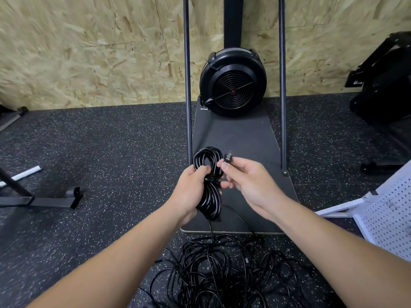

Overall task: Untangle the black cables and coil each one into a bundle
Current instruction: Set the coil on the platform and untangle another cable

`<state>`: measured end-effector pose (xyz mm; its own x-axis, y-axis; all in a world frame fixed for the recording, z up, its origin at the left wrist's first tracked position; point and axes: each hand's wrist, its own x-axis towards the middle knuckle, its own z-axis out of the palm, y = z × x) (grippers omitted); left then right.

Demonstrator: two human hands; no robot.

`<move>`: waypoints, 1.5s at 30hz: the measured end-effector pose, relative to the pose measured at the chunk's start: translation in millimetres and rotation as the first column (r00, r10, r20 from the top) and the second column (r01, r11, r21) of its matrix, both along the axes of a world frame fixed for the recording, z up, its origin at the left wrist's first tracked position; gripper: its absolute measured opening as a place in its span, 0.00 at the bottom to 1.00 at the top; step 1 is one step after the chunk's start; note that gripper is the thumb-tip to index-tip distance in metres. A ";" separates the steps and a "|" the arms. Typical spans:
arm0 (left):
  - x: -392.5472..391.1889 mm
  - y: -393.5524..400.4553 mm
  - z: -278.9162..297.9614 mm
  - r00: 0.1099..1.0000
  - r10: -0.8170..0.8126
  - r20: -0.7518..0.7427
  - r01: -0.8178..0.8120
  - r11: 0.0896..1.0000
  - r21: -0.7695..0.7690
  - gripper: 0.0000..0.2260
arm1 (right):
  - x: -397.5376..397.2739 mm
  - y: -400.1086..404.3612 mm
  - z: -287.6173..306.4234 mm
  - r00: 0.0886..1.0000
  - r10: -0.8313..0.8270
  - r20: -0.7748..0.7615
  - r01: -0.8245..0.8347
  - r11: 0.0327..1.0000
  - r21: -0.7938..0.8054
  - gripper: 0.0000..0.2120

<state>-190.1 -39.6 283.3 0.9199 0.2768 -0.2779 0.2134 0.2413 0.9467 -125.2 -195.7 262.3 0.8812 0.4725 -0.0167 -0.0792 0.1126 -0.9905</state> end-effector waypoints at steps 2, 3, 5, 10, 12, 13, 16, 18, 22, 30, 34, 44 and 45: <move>-0.1 2.7 1.8 1.000 0.012 0.004 -0.012 1.000 -0.025 0.13 | -2.1 -0.9 4.3 0.996 0.016 0.089 -0.010 0.998 -0.068 0.07; -0.2 4.4 2.9 1.000 0.012 0.007 -0.011 0.999 -0.035 0.12 | -1.1 -1.1 7.9 0.991 0.025 0.130 -0.012 0.995 -0.104 0.07; -0.1 4.9 6.0 1.000 -0.013 0.011 0.014 0.999 -0.033 0.12 | 3.4 -2.1 15.5 0.983 0.044 0.176 -0.021 0.991 -0.130 0.07; 0.2 1.5 5.5 0.995 -0.092 0.036 0.090 0.994 0.063 0.12 | 2.2 4.4 29.2 0.969 0.014 0.246 0.014 0.993 -0.113 0.09; -0.2 3.2 3.1 0.991 -0.115 0.066 0.105 0.986 0.131 0.13 | 0.7 6.9 26.0 0.963 0.036 0.268 0.008 0.987 -0.158 0.08; -1.0 4.7 0.2 0.990 -0.121 0.078 0.105 0.978 0.180 0.13 | 0.1 8.5 23.4 0.958 0.043 0.284 0.013 0.982 -0.191 0.08; 0.6 8.3 -9.4 0.995 -0.081 0.052 0.060 0.943 0.326 0.15 | 0.5 10.8 20.7 0.947 0.050 0.316 0.040 0.961 -0.273 0.07; 5.5 15.8 -20.7 1.000 -0.028 -0.006 0.028 0.941 0.337 0.20 | 0.7 7.9 24.5 0.942 0.126 0.310 -0.016 0.942 -0.334 0.07; 4.0 19.4 -22.1 0.999 0.008 -0.031 0.001 0.962 0.275 0.22 | -1.2 6.6 26.2 0.963 0.177 0.202 -0.108 0.943 -0.315 0.16; 0.7 -2.4 -15.5 1.000 -0.009 -0.021 0.008 0.998 -0.067 0.09 | 7.1 4.0 33.8 0.985 -0.109 0.134 0.145 0.941 -0.306 0.08; 1.6 -12.6 -18.2 0.999 0.025 0.024 -0.021 0.986 -0.164 0.11 | 5.8 2.2 37.3 0.972 -0.151 0.182 0.211 0.900 -0.380 0.09; 2.6 -8.0 -7.8 0.999 -0.032 -0.012 0.026 0.951 -0.308 0.20 | 11.9 -2.5 42.8 0.984 -0.117 0.134 0.163 0.893 -0.420 0.10; 2.5 -8.0 -7.3 0.998 -0.050 -0.025 0.039 0.947 -0.319 0.21 | 11.5 -2.0 43.5 0.985 -0.117 0.128 0.162 0.886 -0.435 0.11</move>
<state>-187.6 -47.6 276.1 0.9182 0.1278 -0.3751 0.2606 0.5184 0.8145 -113.7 -197.7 305.9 0.9453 0.3080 -0.1075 0.0023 -0.3357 -0.9420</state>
